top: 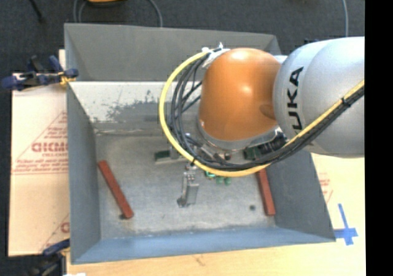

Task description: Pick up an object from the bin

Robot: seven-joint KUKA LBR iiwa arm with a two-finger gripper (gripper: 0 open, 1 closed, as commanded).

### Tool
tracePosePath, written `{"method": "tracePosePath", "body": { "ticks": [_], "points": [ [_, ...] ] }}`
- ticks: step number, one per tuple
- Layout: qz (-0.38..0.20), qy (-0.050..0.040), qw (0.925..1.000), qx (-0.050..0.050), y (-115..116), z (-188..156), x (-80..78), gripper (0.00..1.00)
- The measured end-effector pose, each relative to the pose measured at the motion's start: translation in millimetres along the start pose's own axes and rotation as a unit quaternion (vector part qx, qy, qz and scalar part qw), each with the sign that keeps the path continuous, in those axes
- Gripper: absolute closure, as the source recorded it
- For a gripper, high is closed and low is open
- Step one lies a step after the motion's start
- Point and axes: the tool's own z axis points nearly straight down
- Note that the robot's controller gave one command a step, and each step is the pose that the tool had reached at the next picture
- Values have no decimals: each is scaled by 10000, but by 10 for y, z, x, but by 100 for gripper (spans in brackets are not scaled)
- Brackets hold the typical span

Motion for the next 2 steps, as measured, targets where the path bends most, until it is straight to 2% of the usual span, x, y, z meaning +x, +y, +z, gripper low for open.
{"method": "tracePosePath", "body": {
  "ticks": [1, 2],
  "points": [
    [139, -55, 9999, -14, 135, 447, -396, 0],
    [231, 21, 9997, 7, 424, 756, -639, 0]
  ]
}}
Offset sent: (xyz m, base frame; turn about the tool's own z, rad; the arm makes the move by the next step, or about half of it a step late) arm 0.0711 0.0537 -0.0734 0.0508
